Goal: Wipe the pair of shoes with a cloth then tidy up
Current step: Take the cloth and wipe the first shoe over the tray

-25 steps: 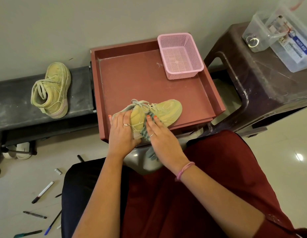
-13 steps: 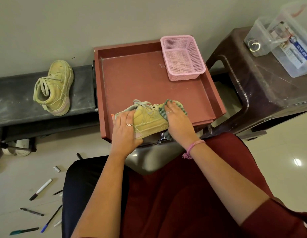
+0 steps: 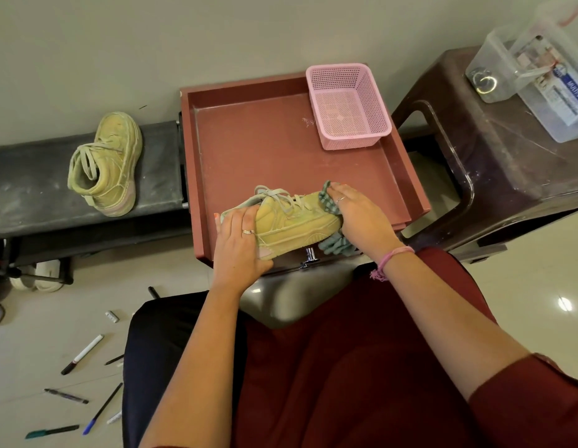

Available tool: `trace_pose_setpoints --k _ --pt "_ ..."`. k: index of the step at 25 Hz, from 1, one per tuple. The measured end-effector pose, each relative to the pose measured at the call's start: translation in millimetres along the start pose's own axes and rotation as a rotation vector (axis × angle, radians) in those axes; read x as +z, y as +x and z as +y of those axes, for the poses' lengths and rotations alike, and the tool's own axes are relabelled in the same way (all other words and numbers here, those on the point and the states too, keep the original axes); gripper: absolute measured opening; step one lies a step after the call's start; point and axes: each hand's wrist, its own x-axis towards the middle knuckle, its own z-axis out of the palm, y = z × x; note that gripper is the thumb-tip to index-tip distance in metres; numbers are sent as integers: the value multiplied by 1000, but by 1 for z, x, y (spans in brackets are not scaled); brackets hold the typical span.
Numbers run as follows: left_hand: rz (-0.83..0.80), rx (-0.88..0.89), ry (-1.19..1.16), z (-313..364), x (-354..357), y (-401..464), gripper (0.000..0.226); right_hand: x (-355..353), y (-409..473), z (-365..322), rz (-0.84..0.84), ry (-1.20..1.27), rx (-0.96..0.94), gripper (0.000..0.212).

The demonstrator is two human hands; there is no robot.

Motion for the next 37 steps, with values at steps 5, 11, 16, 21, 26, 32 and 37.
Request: trace_pose_setpoints --k 5,11,16,21,26,32,37 --pt "7 -10 -10 -1 0 2 96 32 -47 -41 73 143 8 78" --pt "-4 -7 -45 -3 0 3 94 34 -20 -6 156 481 380 75" --pt "-10 -11 -51 -3 -1 4 96 58 -66 -41 151 379 206 85" --pt "-21 -24 -82 0 0 3 93 35 -18 -8 88 453 330 75" --pt "-25 -39 -82 0 0 3 96 19 -13 -5 -35 526 340 79" --pt "-36 -55 -76 1 0 5 95 77 -83 -61 41 173 79 74" --pt "-42 -76 -109 0 1 5 97 65 -54 -36 162 -75 55 62"
